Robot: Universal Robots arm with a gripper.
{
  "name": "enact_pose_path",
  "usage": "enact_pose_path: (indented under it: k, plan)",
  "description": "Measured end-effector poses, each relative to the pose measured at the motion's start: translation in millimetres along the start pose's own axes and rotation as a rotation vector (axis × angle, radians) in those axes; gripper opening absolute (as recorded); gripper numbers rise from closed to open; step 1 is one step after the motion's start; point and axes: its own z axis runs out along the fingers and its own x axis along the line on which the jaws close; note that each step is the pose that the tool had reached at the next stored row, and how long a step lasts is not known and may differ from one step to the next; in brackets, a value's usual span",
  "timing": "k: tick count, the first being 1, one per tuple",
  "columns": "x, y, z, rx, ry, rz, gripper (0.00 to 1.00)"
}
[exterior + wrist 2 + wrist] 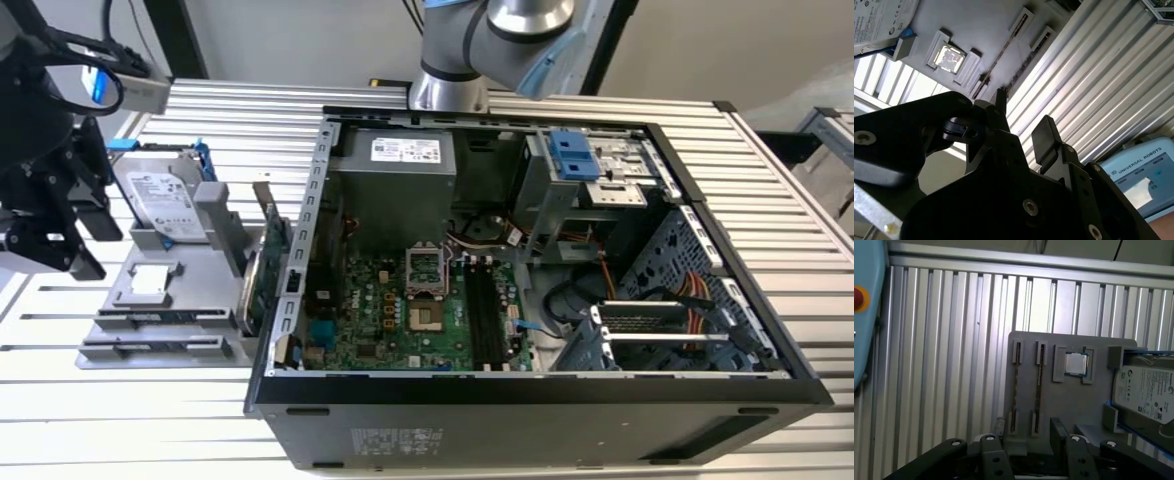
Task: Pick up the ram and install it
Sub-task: 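Pick up the ram and move it above insertion slot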
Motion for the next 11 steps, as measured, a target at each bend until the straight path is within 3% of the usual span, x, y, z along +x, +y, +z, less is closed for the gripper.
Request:
enact_pose_path:
  k: [11]
  plan:
    - [3.8,0.2,4.0,-0.0001,0.0001,0.005,1.0]
